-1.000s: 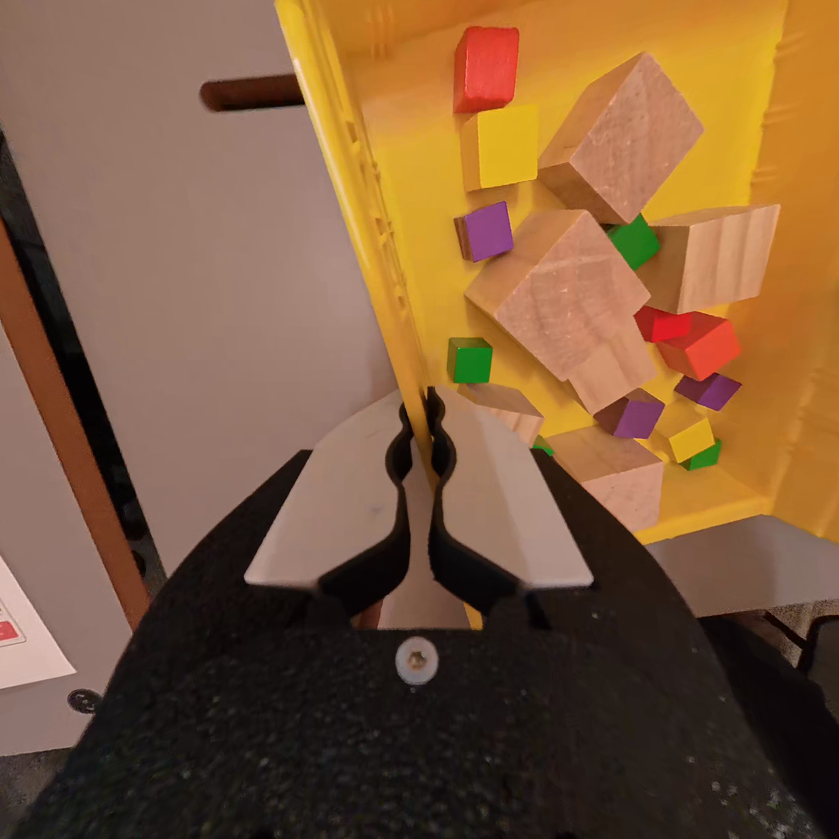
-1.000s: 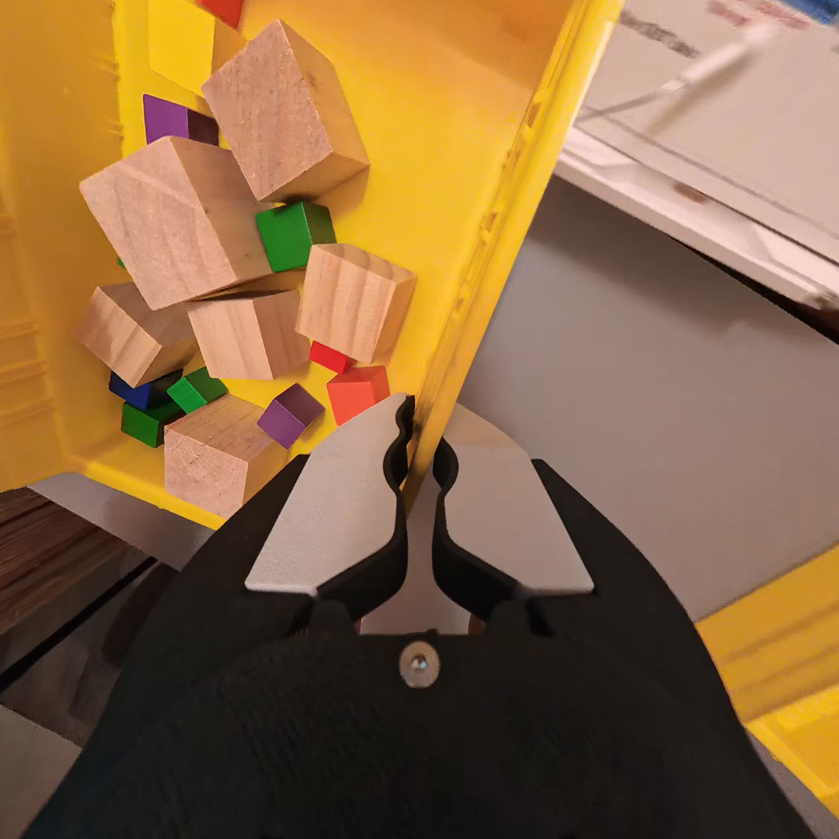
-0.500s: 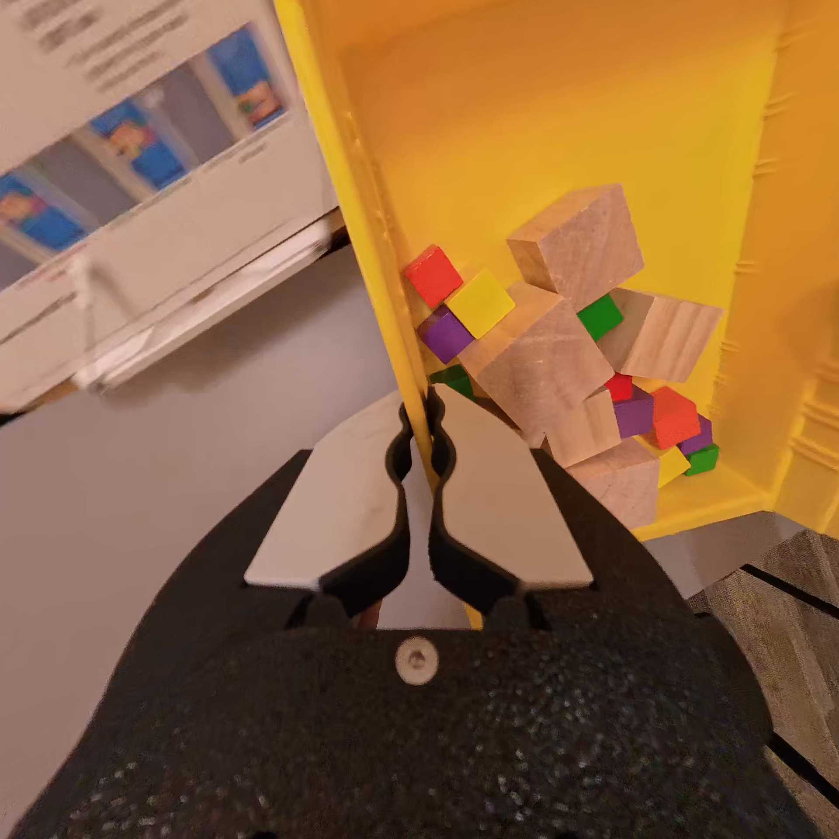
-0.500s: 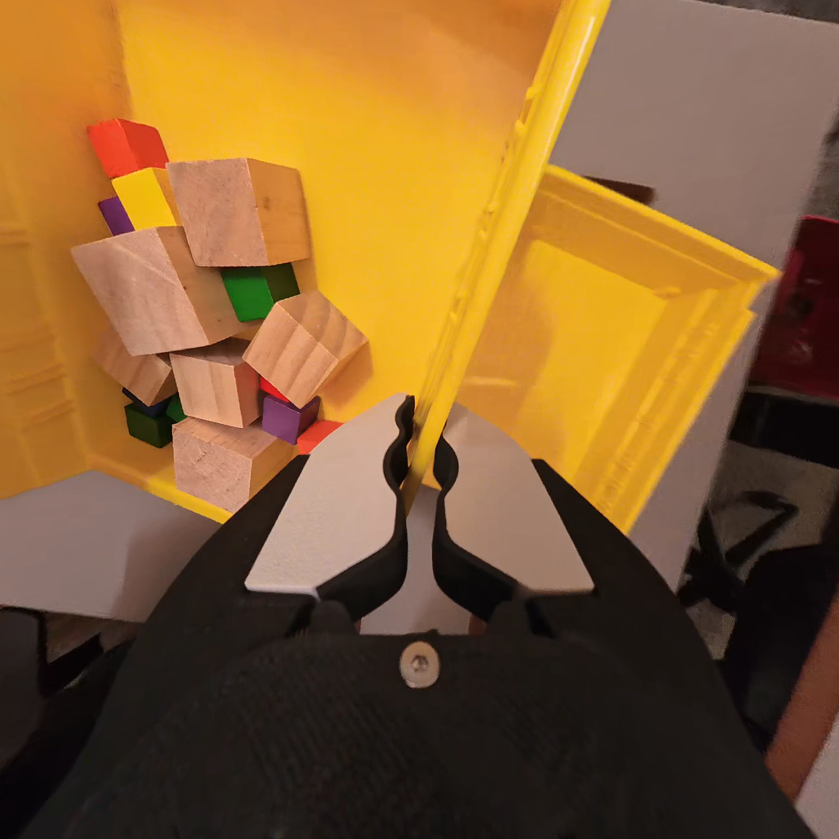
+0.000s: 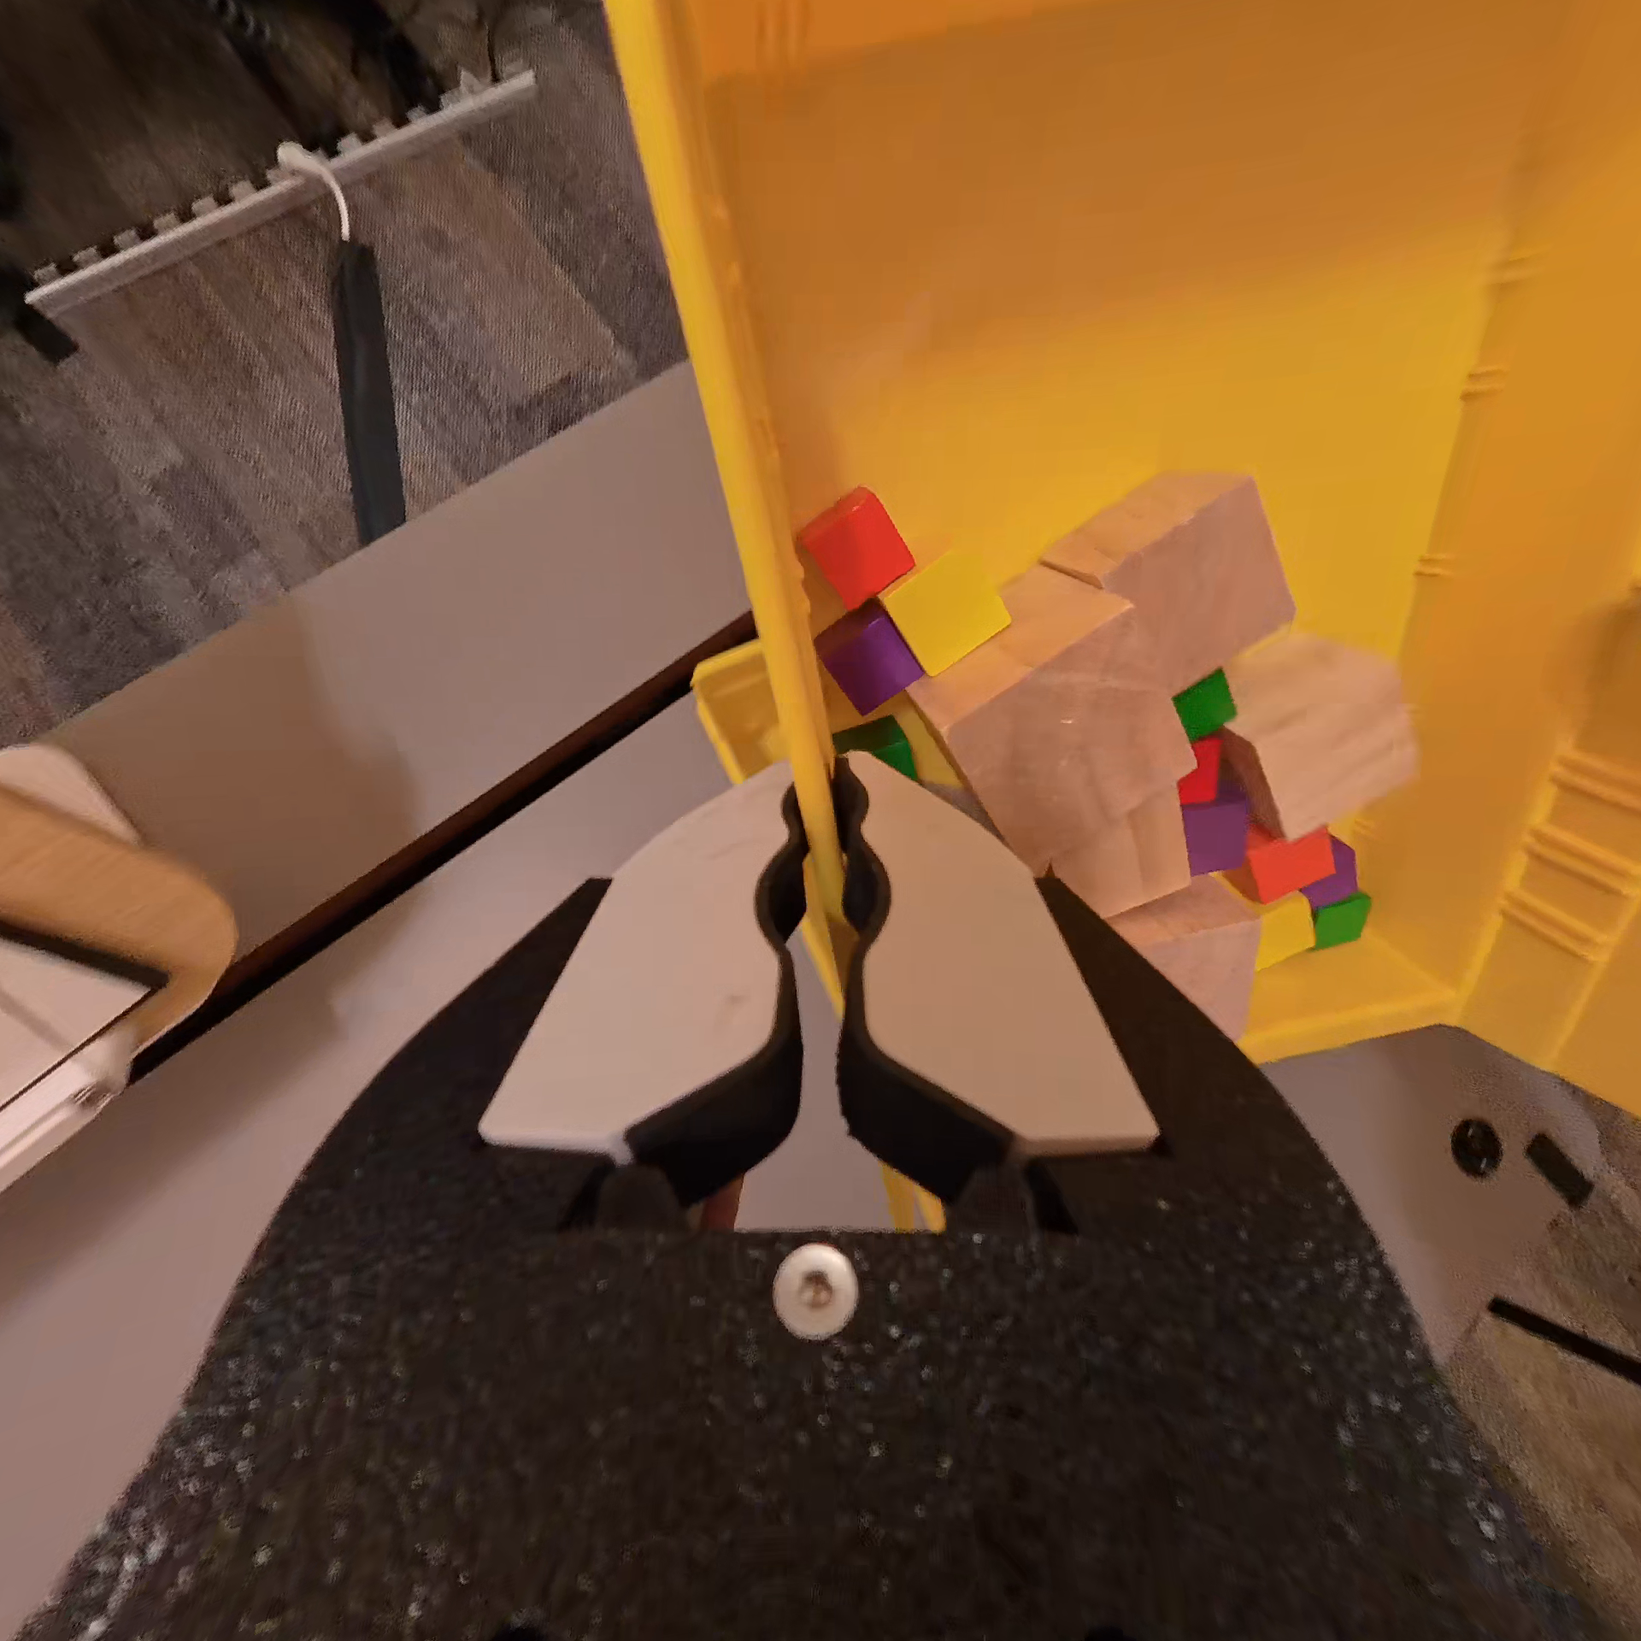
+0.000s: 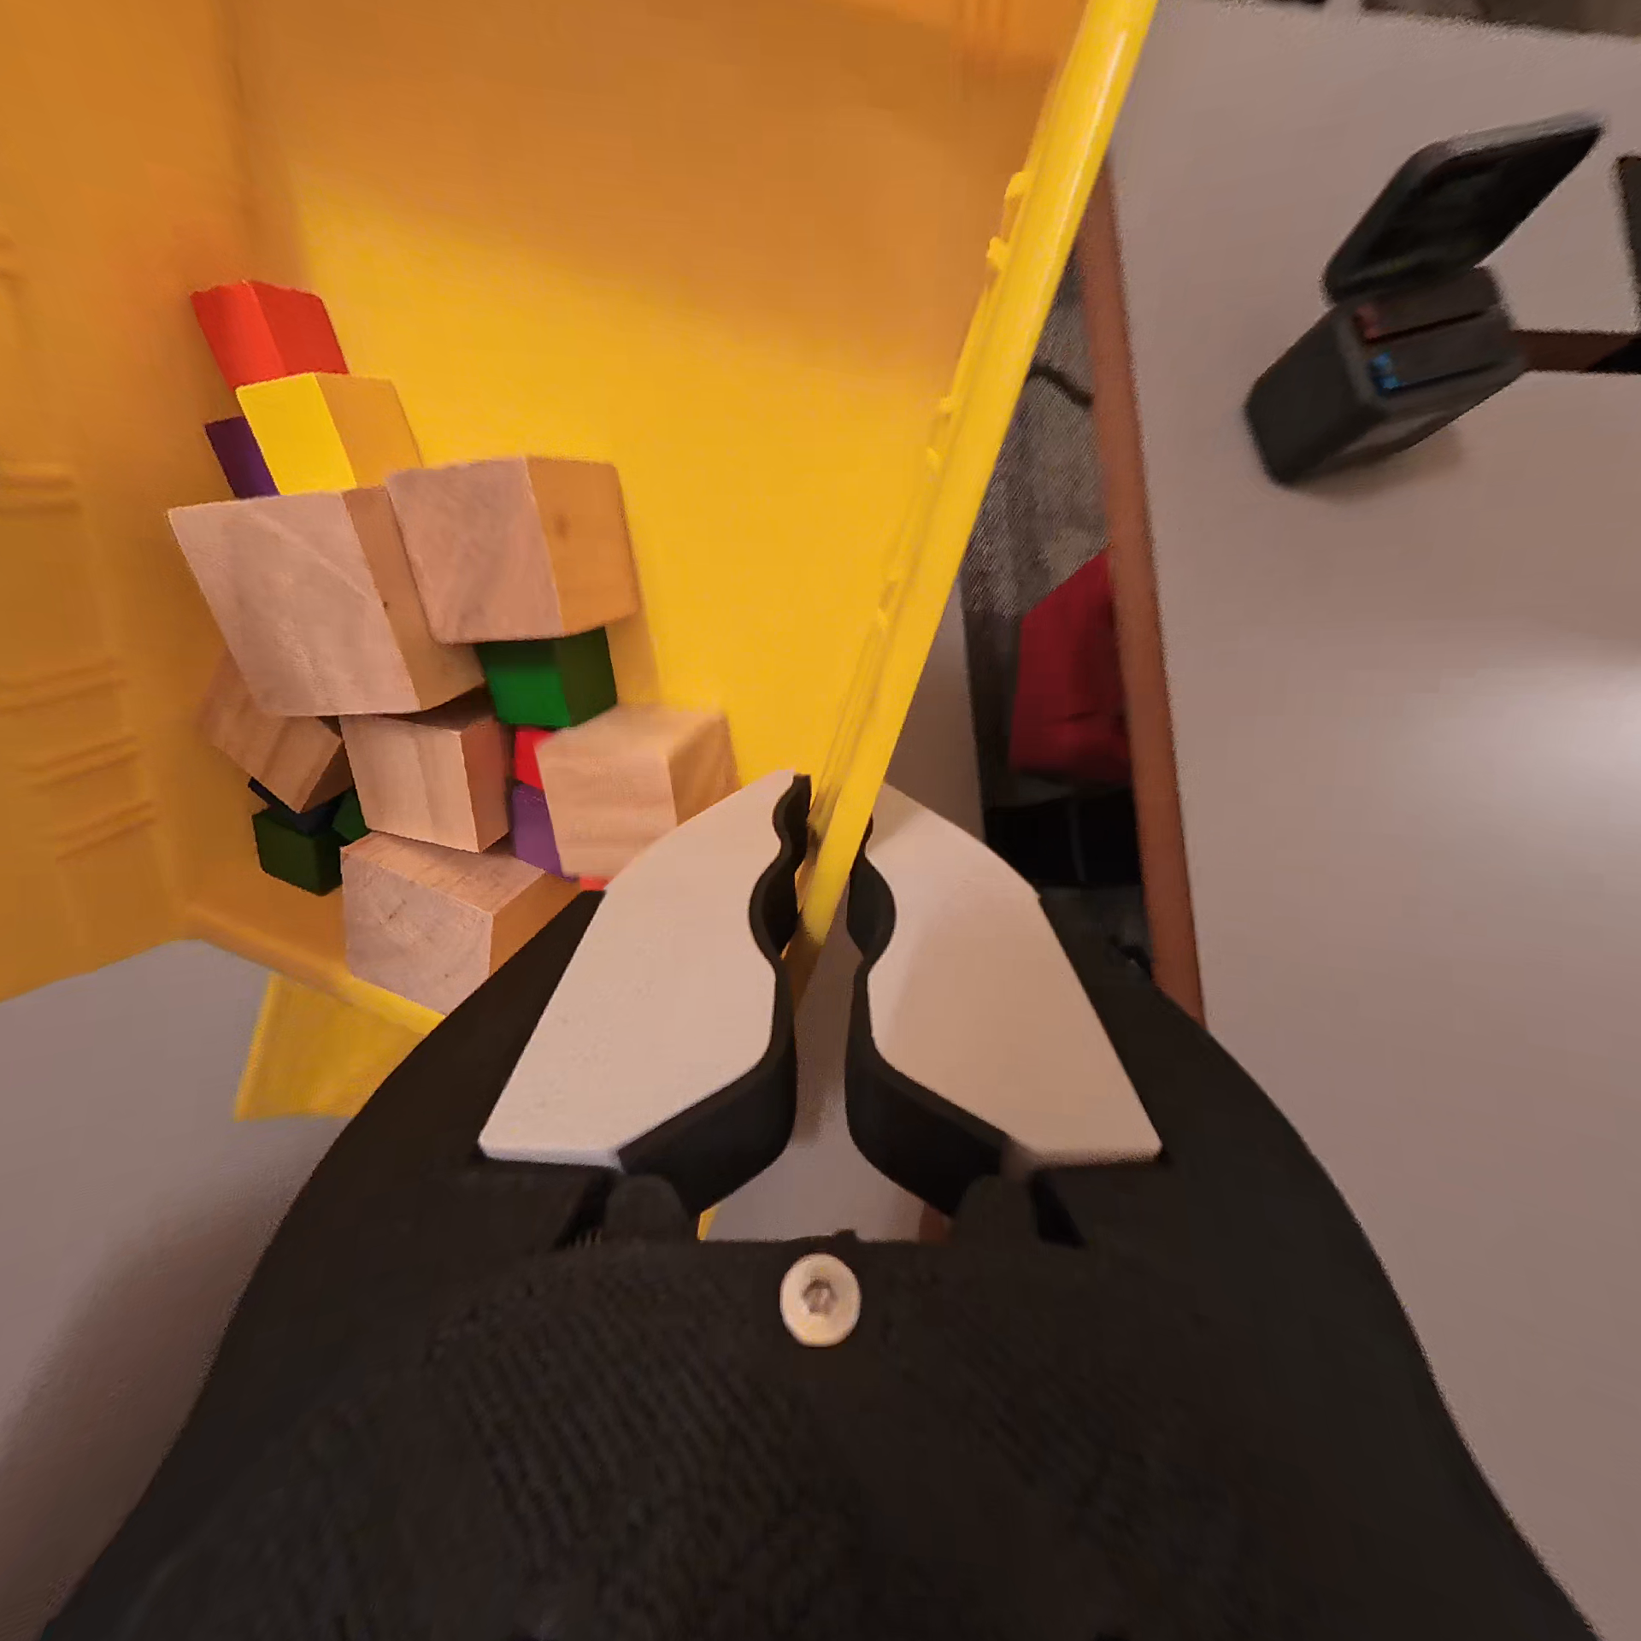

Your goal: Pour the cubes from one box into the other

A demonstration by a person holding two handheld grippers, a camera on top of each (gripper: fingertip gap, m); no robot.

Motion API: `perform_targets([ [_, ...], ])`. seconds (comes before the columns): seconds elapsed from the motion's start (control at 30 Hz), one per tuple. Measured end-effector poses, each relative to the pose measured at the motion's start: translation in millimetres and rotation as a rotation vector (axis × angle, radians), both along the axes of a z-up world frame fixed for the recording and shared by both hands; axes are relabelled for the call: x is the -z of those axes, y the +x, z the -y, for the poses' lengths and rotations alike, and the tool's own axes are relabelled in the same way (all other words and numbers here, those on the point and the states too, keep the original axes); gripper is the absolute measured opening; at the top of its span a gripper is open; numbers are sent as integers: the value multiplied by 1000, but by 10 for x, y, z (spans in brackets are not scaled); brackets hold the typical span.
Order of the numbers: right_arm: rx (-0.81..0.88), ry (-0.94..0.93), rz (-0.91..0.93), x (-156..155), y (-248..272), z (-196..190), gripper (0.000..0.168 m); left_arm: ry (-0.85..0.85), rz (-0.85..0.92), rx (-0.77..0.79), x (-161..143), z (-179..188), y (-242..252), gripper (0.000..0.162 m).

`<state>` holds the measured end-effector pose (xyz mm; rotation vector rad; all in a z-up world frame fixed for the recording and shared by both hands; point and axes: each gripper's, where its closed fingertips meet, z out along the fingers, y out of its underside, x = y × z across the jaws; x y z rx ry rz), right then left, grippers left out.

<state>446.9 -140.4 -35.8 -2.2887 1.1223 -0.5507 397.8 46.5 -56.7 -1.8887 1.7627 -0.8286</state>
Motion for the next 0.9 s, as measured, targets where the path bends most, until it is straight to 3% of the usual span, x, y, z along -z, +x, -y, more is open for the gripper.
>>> perform_targets([
  [0.03, 6, 14, 28, 13, 67, 44, 6, -6, 29, 0, 12, 45, 77, 2],
  [0.27, 6, 51, 223, 55, 450, 162, 6, 0, 211, -12, 147, 185, 487, 2],
  [0.53, -32, 127, 483, -109, 675, 74, 6, 2, 443, -18, 164, 146, 694, 3],
  [0.9, -58, 312, 634, -115, 755, -72, 7, 36, 623, -48, 192, 39, 709, 3],
])
